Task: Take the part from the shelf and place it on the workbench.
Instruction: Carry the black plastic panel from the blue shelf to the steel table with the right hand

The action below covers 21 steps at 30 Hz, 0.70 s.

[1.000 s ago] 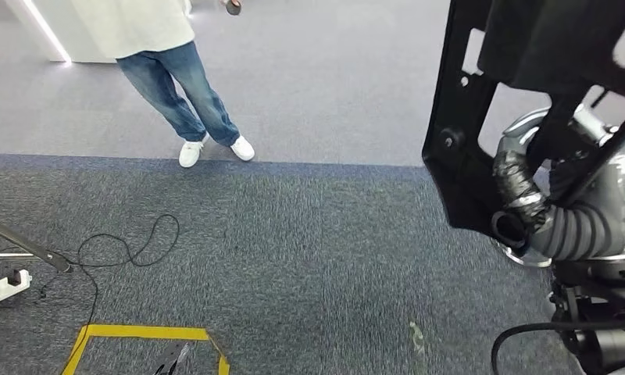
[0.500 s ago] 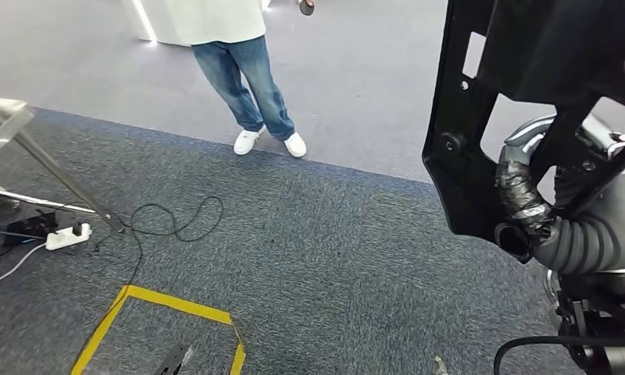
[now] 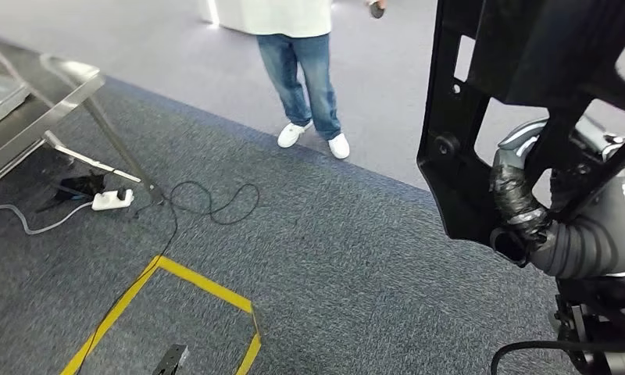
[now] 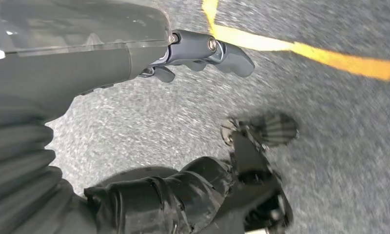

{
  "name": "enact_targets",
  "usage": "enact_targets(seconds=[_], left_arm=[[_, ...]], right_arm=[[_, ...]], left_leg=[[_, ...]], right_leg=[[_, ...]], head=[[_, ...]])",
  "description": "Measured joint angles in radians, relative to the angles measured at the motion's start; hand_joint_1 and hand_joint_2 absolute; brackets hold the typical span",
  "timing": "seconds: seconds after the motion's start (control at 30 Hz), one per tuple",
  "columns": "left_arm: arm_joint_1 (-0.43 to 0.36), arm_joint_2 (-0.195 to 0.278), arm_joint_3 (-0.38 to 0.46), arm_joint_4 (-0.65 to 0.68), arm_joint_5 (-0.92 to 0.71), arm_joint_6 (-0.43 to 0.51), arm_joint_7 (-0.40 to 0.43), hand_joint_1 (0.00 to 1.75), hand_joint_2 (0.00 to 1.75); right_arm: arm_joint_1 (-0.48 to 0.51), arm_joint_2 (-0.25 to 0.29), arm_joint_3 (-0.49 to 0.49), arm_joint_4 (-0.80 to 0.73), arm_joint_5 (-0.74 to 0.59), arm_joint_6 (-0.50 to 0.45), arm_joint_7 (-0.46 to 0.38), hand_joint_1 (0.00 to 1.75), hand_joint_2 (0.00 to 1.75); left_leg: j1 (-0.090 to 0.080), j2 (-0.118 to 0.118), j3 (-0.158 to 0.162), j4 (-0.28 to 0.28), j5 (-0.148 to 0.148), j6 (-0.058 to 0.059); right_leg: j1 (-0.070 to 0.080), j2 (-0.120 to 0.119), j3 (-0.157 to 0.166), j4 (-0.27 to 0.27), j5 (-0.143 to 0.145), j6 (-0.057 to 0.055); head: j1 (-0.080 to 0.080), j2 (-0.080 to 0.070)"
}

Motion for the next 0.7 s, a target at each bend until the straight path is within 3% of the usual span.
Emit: enact_targets(seconds=[0.07, 0.13, 0.17, 0.2, 0.23, 0.3, 0.37, 0.43, 0.47, 0.5, 0.53, 0.6, 0.67, 0.7], left_arm=[[-0.003, -0.001, 0.000, 0.000, 0.000, 0.000, 0.000, 0.00, 1.75], [-0.007, -0.003, 0.000, 0.000, 0.000, 0.000, 0.000, 0.00, 1.75], [-0.007, -0.003, 0.000, 0.000, 0.000, 0.000, 0.000, 0.00, 1.75], [-0.007, -0.004, 0.000, 0.000, 0.000, 0.000, 0.000, 0.00, 1.75], [-0.006, -0.004, 0.000, 0.000, 0.000, 0.000, 0.000, 0.00, 1.75], [-0.006, -0.004, 0.000, 0.000, 0.000, 0.000, 0.000, 0.00, 1.75], [-0.007, -0.004, 0.000, 0.000, 0.000, 0.000, 0.000, 0.00, 1.75], [-0.003, -0.004, 0.000, 0.000, 0.001, 0.000, 0.000, 0.00, 1.75], [0.000, -0.005, 0.000, 0.000, 0.001, 0.000, 0.000, 0.00, 1.75], [0.002, -0.005, 0.000, 0.000, 0.002, 0.000, -0.001, 0.00, 1.75], [0.003, -0.006, 0.000, 0.000, 0.003, 0.000, -0.003, 0.00, 1.75], [-0.001, -0.007, 0.000, 0.000, 0.005, 0.001, -0.011, 0.00, 1.75], [-0.003, -0.007, 0.000, 0.000, 0.006, 0.002, -0.017, 0.00, 1.75], [-0.001, -0.008, 0.000, 0.000, 0.007, 0.002, -0.018, 0.00, 1.75]], right_arm=[[0.002, -0.004, 0.000, -0.001, 0.001, 0.000, 0.000, 1.75, 1.75], [0.008, -0.006, 0.000, -0.001, 0.002, 0.000, 0.000, 1.75, 1.75], [0.010, -0.006, 0.000, -0.001, 0.002, 0.000, 0.000, 1.75, 1.75], [0.012, -0.006, 0.000, -0.001, 0.002, 0.000, 0.000, 1.75, 1.75], [0.013, -0.007, 0.000, -0.001, 0.002, -0.001, 0.000, 1.75, 1.75], [0.013, -0.007, 0.000, -0.001, 0.003, -0.001, 0.000, 1.75, 1.75], [0.014, -0.010, 0.000, -0.002, 0.003, -0.001, 0.000, 1.75, 1.75], [0.014, -0.012, 0.000, -0.003, 0.003, 0.000, 0.000, 1.75, 1.75], [0.013, -0.012, 0.000, -0.003, 0.003, 0.000, 0.000, 1.75, 1.75], [0.013, -0.012, 0.000, -0.003, 0.003, 0.000, 0.000, 1.75, 1.75], [0.013, -0.012, 0.000, -0.003, 0.003, 0.000, -0.001, 1.75, 1.75], [0.017, -0.012, 0.000, -0.003, 0.001, -0.001, -0.003, 1.75, 1.75], [0.027, -0.012, 0.000, -0.003, -0.003, -0.003, -0.009, 1.75, 1.75], [0.033, -0.012, 0.000, -0.003, -0.005, -0.004, -0.012, 1.75, 1.75]], left_leg=[[0.003, -0.022, 0.010, -0.008, 0.001, 0.011], [0.004, -0.049, 0.011, -0.006, -0.001, 0.017], [0.004, -0.065, 0.012, -0.004, -0.003, 0.017], [0.006, -0.081, 0.012, -0.001, -0.005, 0.015], [0.008, -0.097, 0.013, 0.005, -0.009, 0.012], [0.013, -0.128, 0.009, 0.021, -0.018, 0.001], [0.015, -0.154, -0.002, 0.031, -0.022, -0.011], [0.018, -0.178, -0.012, 0.029, -0.018, -0.024], [0.018, -0.171, -0.015, 0.032, -0.019, -0.029], [0.017, -0.148, -0.023, 0.047, -0.028, -0.035], [0.015, -0.114, -0.040, 0.080, -0.045, -0.039], [0.017, -0.048, -0.100, 0.197, -0.101, -0.046], [0.021, -0.030, -0.157, 0.302, -0.133, -0.050], [0.022, -0.027, -0.160, 0.306, -0.123, -0.050]], right_leg=[[-0.003, 0.066, -0.050, 0.103, -0.048, 0.002], [-0.003, 0.090, -0.125, 0.225, -0.088, 0.003], [-0.004, 0.092, -0.147, 0.251, -0.085, 0.004], [-0.005, 0.093, -0.149, 0.235, -0.059, 0.006], [-0.007, 0.100, -0.132, 0.183, -0.019, 0.007], [-0.013, 0.145, -0.081, 0.054, 0.044, 0.010], [-0.015, 0.175, -0.057, -0.001, 0.056, 0.007], [-0.013, 0.156, -0.053, -0.005, 0.056, -0.004], [-0.012, 0.143, -0.050, -0.009, 0.058, -0.010], [-0.013, 0.129, -0.045, -0.014, 0.059, -0.017], [-0.013, 0.114, -0.040, -0.019, 0.060, -0.023], [-0.007, 0.084, -0.034, -0.022, 0.057, -0.032], [-0.003, 0.054, -0.030, -0.022, 0.051, -0.035], [-0.002, 0.040, -0.026, -0.022, 0.047, -0.035]], head=[[0.006, 0.000], [0.009, 0.000], [0.010, 0.000], [0.009, 0.000], [0.010, 0.000], [0.011, 0.000], [0.011, 0.000], [0.011, 0.000], [0.011, 0.000], [0.008, 0.000], [0.005, 0.000], [0.000, 0.000], [0.000, 0.000], [0.000, 0.000]])
